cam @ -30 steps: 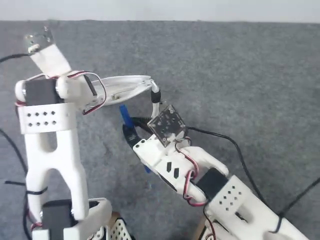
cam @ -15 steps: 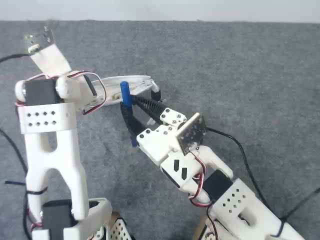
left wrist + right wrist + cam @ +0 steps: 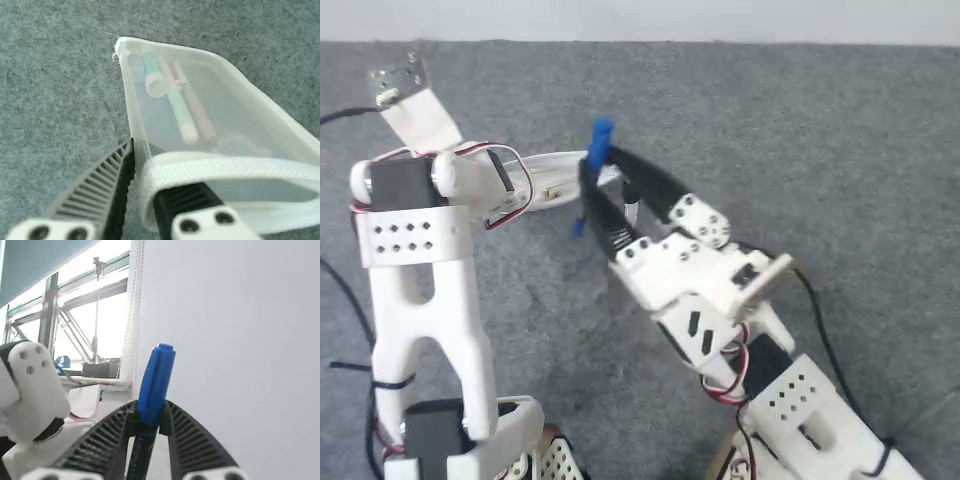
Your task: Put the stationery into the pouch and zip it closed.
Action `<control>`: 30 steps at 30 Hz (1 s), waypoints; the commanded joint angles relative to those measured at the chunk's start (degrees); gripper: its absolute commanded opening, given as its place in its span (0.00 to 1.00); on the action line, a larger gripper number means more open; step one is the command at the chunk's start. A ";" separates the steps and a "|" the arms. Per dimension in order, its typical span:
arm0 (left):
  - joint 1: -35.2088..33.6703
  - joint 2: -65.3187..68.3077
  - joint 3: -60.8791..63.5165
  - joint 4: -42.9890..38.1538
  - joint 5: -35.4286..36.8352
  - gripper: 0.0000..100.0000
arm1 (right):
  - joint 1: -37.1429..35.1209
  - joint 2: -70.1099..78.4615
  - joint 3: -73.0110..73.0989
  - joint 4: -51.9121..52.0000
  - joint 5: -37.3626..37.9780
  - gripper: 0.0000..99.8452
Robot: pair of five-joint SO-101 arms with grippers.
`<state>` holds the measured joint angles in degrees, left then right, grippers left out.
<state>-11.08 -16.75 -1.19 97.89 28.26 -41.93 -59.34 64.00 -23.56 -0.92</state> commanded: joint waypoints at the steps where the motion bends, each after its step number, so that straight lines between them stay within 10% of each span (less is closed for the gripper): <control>1: 0.00 -0.18 -1.45 0.09 -0.53 0.01 | 1.54 -1.36 -0.26 -4.35 0.44 0.01; 11: -2.37 -0.09 -1.45 0.00 -0.53 0.01 | 1.63 15.78 -1.58 -25.98 1.58 0.01; 30: -2.37 -0.09 -1.45 0.00 -0.53 0.01 | -0.84 37.93 -1.93 -34.68 20.22 0.01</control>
<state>-13.10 -16.66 -1.19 97.89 28.26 -41.76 -21.10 63.21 -57.32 16.13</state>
